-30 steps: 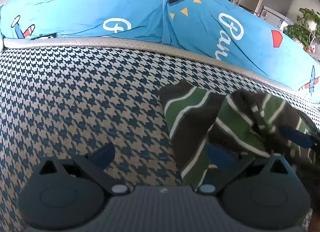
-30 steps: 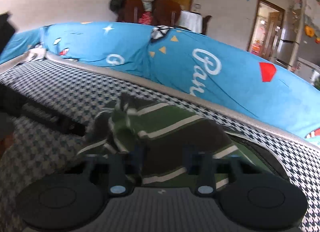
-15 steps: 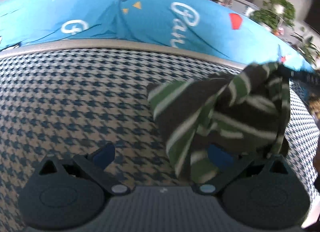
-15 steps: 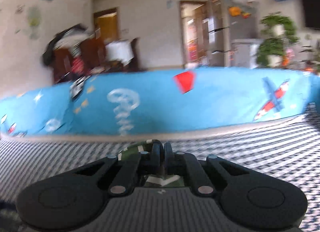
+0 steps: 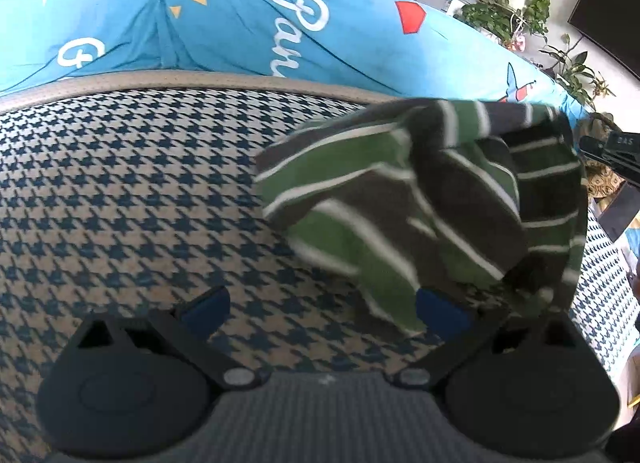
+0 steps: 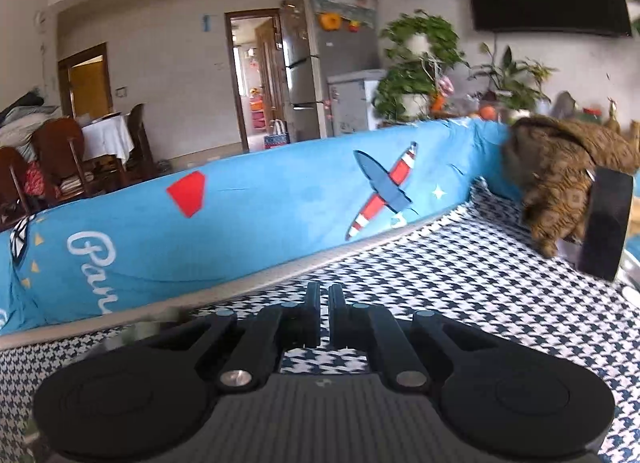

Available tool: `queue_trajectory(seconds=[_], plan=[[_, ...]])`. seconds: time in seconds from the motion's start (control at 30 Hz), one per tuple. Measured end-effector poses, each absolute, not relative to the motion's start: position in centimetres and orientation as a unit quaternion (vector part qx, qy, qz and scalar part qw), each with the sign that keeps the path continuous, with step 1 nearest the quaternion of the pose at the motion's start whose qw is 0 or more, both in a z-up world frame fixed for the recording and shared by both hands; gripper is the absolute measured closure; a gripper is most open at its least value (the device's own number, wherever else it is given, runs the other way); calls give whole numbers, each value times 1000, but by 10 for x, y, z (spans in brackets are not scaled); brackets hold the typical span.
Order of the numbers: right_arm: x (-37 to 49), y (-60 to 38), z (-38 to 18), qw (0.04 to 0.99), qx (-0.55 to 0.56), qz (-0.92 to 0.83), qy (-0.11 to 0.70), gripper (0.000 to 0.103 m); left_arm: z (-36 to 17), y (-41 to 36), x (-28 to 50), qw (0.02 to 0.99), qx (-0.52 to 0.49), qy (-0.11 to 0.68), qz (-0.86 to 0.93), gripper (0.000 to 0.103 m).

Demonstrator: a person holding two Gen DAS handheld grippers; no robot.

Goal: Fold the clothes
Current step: 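Lift the striped shirt up with the right gripper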

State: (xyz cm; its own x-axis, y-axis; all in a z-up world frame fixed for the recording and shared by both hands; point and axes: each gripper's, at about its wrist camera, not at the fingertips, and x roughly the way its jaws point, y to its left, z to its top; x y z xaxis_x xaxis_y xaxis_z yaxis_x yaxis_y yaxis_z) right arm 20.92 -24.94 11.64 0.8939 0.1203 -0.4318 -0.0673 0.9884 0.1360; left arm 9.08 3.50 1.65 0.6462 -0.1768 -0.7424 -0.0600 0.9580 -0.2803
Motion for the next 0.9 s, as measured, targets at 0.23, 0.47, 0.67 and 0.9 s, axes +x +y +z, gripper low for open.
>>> queue_trajectory(seconds=[0.23,0.47,0.67,0.9], plan=[[203,-255,112,947,97,180,249,74,5,17,102,889,-149,430,-51,0],[198,-240,109,913,124,292,256,33,-5,4,112,892,-143,424,-61,0],[195,-227,106,898,107,333,266,27,-11,2,118,892,-148,422,-62,0],[204,-200,72,884,45,329,330,25,-15,-10,119,899,-114,418,-67,0]])
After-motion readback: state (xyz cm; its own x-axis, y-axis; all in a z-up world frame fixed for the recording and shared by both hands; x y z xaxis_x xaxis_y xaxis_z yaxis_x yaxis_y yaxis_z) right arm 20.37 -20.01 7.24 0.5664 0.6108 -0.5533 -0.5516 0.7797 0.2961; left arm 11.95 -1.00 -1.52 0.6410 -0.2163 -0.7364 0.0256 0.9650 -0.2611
